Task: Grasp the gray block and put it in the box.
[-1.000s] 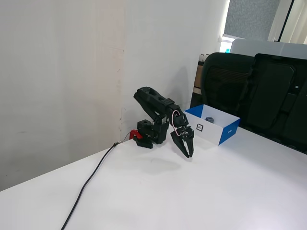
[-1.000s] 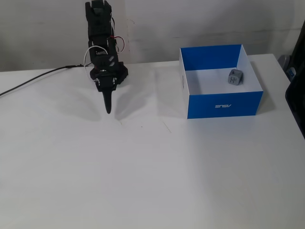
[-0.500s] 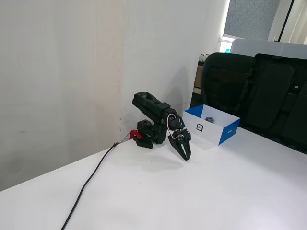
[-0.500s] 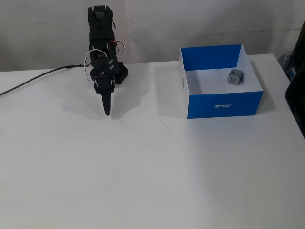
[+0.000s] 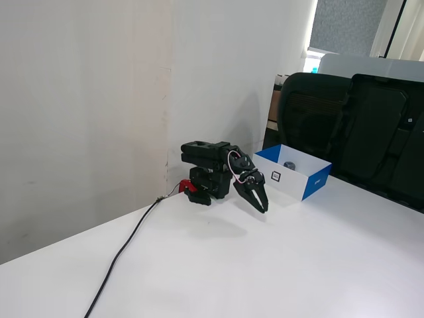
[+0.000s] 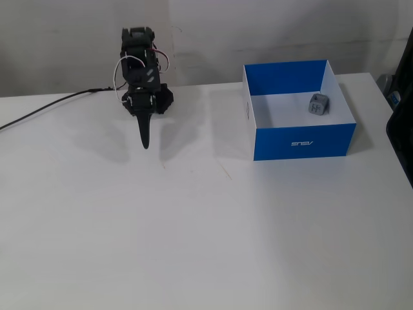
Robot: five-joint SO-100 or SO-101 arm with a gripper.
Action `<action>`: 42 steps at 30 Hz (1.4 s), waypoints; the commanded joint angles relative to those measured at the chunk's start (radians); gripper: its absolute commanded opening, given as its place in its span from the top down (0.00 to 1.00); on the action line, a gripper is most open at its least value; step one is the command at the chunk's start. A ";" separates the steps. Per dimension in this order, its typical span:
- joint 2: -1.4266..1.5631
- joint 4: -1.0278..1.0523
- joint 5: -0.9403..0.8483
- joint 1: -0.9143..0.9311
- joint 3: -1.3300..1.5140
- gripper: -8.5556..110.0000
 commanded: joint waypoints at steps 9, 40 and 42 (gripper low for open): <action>0.044 0.017 0.026 -0.017 0.054 0.93; 0.044 0.018 0.100 -0.083 0.054 0.93; 0.044 0.017 0.100 -0.078 0.054 0.93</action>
